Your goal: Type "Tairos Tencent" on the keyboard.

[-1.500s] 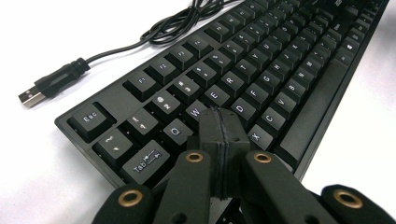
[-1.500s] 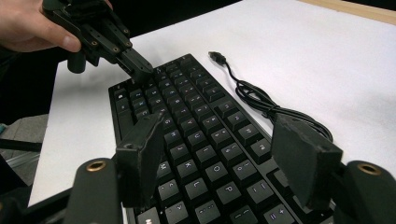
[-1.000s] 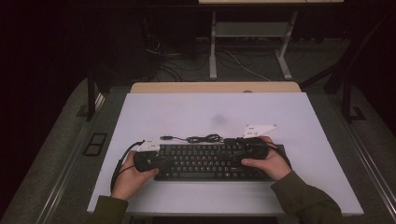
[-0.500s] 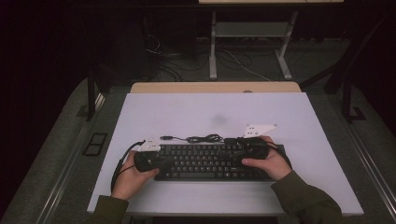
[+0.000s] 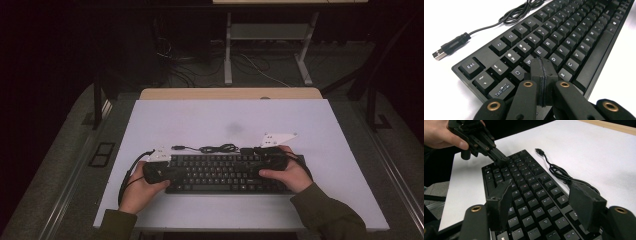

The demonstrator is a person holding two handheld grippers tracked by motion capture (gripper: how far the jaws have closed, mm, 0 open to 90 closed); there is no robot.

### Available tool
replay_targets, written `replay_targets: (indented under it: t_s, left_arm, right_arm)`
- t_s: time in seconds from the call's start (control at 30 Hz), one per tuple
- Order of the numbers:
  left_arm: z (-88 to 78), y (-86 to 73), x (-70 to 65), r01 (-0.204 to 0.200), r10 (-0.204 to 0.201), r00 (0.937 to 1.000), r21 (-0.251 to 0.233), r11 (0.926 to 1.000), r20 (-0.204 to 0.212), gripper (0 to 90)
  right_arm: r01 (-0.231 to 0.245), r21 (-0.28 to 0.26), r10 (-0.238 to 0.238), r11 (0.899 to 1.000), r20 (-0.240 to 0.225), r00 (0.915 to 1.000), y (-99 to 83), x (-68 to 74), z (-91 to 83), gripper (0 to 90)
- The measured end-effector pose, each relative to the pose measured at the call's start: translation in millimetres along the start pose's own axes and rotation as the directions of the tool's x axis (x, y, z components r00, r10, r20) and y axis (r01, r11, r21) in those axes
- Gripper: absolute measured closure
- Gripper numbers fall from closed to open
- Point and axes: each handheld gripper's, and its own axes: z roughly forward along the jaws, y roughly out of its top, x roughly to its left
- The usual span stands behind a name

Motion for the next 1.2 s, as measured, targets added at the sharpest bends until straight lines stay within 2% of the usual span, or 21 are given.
replay_targets:
  t_s: [0.27, 0.53, 0.73, 0.83, 1.07, 1.2]
  left_arm:
    - [-1.5, 0.9, -1.4, -0.005, 0.005, 1.0000, -0.034, 0.9994, -0.002, 79.7]
    - [-2.0, 1.6, -3.5, -0.006, 0.006, 1.0000, -0.055, 0.9985, 0.006, 69.7]
    - [-1.6, 2.2, -4.8, 0.002, -0.002, 1.0000, -0.061, 0.9981, 0.009, 66.7]
    - [-1.6, 2.5, -4.7, 0.008, -0.008, 0.9999, -0.067, 0.9977, 0.008, 62.4]
    - [-0.7, 3.1, -6.5, -0.001, 0.002, 0.9999, -0.069, 0.9976, 0.012, 55.1]
    - [-0.3, 3.3, -6.6, -0.001, 0.002, 0.9999, -0.073, 0.9973, 0.010, 52.2]
  right_arm:
    - [-0.011, 0.010, 0.011, 1.000, -0.009, 0.9999, 0.0, -0.5, -0.8, 43.8]
    - [-0.025, 0.040, 0.026, 0.999, -0.032, 0.9991, 0.3, -2.4, -1.6, 63.3]
    - [-0.026, 0.065, 0.029, 0.998, -0.035, 0.9990, 2.1, -3.4, -1.7, 72.4]
    - [-0.025, 0.077, 0.028, 0.997, -0.036, 0.9990, 2.8, -3.3, -0.7, 77.2]
    - [-0.006, 0.104, 0.009, 0.995, -0.031, 0.9995, 4.0, -3.5, 2.2, 88.6]
    - [-0.004, 0.116, 0.008, 0.993, -0.039, 0.9992, 6.6, -2.9, 6.0, 89.7]
